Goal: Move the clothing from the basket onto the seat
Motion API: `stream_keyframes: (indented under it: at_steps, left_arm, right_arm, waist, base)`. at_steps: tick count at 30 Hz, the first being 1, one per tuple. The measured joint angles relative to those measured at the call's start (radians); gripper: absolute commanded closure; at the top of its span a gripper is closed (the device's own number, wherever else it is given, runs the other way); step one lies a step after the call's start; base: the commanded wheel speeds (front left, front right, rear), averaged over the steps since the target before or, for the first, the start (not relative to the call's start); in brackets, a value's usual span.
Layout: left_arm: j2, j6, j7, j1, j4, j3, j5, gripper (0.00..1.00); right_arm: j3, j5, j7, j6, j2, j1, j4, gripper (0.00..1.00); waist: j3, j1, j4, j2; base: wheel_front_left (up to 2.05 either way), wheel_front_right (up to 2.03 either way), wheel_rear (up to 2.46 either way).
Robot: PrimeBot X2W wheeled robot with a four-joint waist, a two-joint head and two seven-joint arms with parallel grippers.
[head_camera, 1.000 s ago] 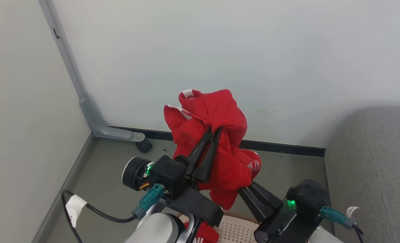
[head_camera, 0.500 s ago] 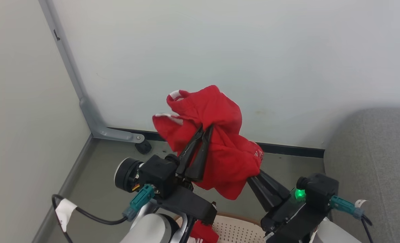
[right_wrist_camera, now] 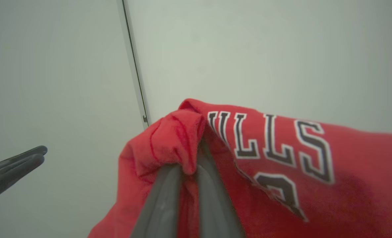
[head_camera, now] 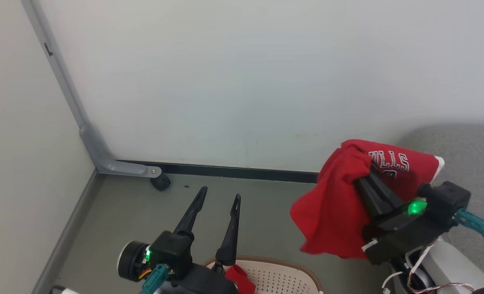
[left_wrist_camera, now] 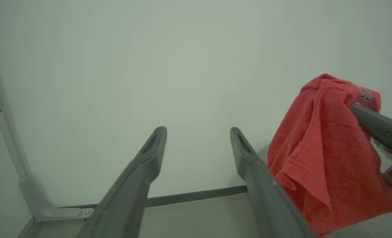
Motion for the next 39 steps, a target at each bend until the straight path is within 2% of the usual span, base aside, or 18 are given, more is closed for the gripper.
stream_keyframes:
  at_steps: [6,15,24,30,39]
  left_arm:
    - [0.001,0.000,0.009,0.055,-0.006,-0.007,0.050,0.00]
    - [0.005,0.000,0.028,0.101,-0.023,-0.093,0.115,0.00]
    - [0.006,0.000,0.035,0.099,-0.039,-0.192,0.122,0.00]
    - [0.007,0.000,0.037,0.096,-0.058,-0.223,0.134,0.00]
    - [0.008,0.000,0.035,0.050,-0.087,-0.260,0.166,0.00]
  right_arm:
    - [-0.083,0.013,0.000,-0.010,-0.051,0.000,0.027,1.00]
    - [-0.238,0.040,0.000,-0.021,-0.151,-0.003,0.105,1.00]
    - [-0.347,0.068,0.000,-0.021,-0.215,-0.026,0.199,1.00]
    - [-0.407,0.078,0.000,-0.017,-0.252,-0.060,0.240,1.00]
    - [-0.528,0.128,0.000,-0.008,-0.346,-0.113,0.322,1.00]
  waist:
    - [0.012,0.0000,-0.016,0.0000]
    - [0.044,0.0000,-0.058,0.0000]
    - [0.095,0.0000,-0.096,0.0000]
    - [0.143,-0.0001,-0.112,0.0000]
    - [0.241,0.0000,-0.132,0.0000]
  base:
    - [0.00,0.00,0.00]
    - [0.00,0.00,0.00]
    - [0.00,0.00,0.00]
    - [0.00,0.00,0.00]
    - [0.00,0.00,0.00]
